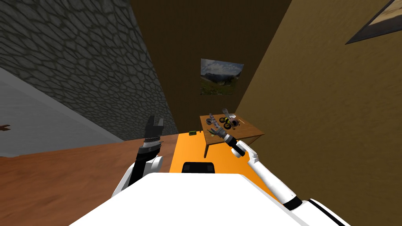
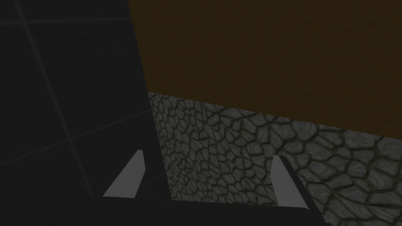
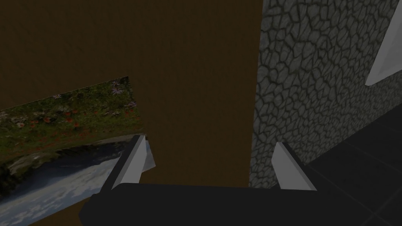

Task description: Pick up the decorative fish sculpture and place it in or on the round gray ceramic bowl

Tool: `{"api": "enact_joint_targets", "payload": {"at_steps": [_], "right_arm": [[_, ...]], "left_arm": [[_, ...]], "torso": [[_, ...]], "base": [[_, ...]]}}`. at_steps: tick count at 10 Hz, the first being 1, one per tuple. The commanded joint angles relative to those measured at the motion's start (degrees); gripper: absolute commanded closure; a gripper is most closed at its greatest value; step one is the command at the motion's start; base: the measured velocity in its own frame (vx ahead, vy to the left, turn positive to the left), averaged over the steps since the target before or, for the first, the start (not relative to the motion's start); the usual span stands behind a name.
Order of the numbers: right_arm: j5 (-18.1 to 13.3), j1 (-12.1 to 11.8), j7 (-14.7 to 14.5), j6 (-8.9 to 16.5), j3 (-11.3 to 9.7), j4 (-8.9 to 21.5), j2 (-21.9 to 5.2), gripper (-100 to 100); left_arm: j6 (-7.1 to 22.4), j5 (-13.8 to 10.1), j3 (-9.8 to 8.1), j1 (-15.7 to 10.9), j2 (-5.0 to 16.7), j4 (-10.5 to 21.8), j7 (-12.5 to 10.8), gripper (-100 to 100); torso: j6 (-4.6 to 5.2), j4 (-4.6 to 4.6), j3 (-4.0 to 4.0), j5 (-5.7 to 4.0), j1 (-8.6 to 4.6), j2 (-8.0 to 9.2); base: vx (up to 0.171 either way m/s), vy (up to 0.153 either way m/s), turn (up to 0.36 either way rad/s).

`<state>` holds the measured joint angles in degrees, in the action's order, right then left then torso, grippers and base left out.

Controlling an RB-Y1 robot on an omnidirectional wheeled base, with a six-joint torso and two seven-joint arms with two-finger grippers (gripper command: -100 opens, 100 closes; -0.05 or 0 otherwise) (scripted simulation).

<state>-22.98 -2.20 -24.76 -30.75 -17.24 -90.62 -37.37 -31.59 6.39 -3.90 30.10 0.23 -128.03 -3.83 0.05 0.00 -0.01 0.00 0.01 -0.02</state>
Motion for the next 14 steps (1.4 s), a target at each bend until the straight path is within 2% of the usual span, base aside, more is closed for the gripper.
{"api": "enact_joint_targets", "payload": {"at_steps": [1, 2, 3, 4, 5, 6, 7, 8, 10, 12, 13, 14], "right_arm": [[-0.2, 0.7, -0.3, -0.4, -0.1, 1.9, 0.0, -100], [-2.1, 1.9, -2.0, 0.0, -0.8, 3.7, -1.3, -100], [-2.1, 1.9, -2.0, 0.0, -0.8, 4.7, -1.3, -100], [-4.0, 2.9, -3.7, 0.4, -1.4, 7.4, -2.4, -100], [-4.0, 2.9, -3.7, 0.4, -1.4, 7.5, -2.4, -100], [-6.0, 3.8, -5.4, 0.8, -1.9, 9.3, -3.5, -100], [-6.0, 3.8, -5.4, 0.8, -1.9, 10.3, -3.5, -100], [-7.9, 4.7, -7.0, 1.3, -2.4, 11.6, -4.5, -100], [-7.9, 4.7, -7.0, 1.3, -2.4, 12.9, -4.5, -100], [-11.7, 6.1, -10.1, 2.4, -3.2, 17.6, -6.2, -100], [-11.7, 6.1, -10.1, 2.4, -3.2, 18.1, -6.2, -100], [-13.5, 6.7, -11.6, 3.0, -3.5, 20.5, -6.8, -100]], "left_arm": [[0.0, 0.0, 0.0, 0.0, 0.0, 0.0, 0.0, 0], [0.0, 0.0, 0.0, 0.0, 0.0, 0.0, 0.0, 0], [0.0, 0.0, 0.0, 0.0, 0.0, 0.0, 0.0, 0], [0.0, 0.0, 0.0, 0.0, 0.0, 0.0, 0.0, 0], [0.0, 0.0, 0.0, 0.0, 0.0, 0.0, 0.0, 0], [0.0, 0.0, 0.0, 0.0, 0.0, 0.0, 0.0, 0], [0.0, 0.0, 0.0, 0.0, 0.0, 0.0, 0.0, 0], [0.0, 0.0, 0.0, 0.0, 0.0, 0.0, 0.0, 0], [0.0, 0.0, 0.0, 0.0, 0.0, 0.0, 0.0, 0], [0.0, 0.0, 0.0, 0.0, 0.0, 0.0, 0.0, 0], [0.0, 0.0, 0.0, 0.0, 0.0, 0.0, 0.0, 0], [0.0, 0.0, 0.0, 0.0, 0.0, 0.0, 0.0, 0]], "torso": [[0.0, 0.0, 0.0, 0.0, 0.0, 0.0], [0.0, 0.0, 0.0, 0.0, -0.01, -0.01], [-0.03, 0.0, -0.01, 0.0, 0.01, -0.01], [-0.01, 0.0, -0.01, 0.0, 0.01, -0.01], [-0.02, 0.0, 0.0, 0.01, 0.03, -0.01], [-0.01, 0.0, -0.01, 0.01, 0.04, -0.01], [-0.03, 0.0, -0.01, 0.02, 0.06, -0.02], [0.0, 0.0, -0.01, 0.01, 0.04, -0.02], [0.0, 0.0, -0.01, 0.01, 0.05, -0.02], [-0.03, 0.0, -0.02, 0.01, 0.05, -0.04], [-0.02, 0.0, -0.02, 0.03, 0.1, -0.04], [0.0, -0.01, -0.02, 0.02, 0.08, -0.04]], "base": [[-0.003, 0.001, -0.018], [-0.006, 0.009, 0.082], [-0.005, 0.007, 0.075], [-0.004, 0.017, 0.129], [-0.004, 0.012, 0.054], [-0.003, 0.019, 0.096], [-0.003, 0.015, 0.063], [-0.002, 0.023, 0.11], [0.0, 0.011, 0.025], [0.001, 0.027, 0.134], [0.005, 0.026, 0.058], [0.012, 0.039, 0.108]]}}
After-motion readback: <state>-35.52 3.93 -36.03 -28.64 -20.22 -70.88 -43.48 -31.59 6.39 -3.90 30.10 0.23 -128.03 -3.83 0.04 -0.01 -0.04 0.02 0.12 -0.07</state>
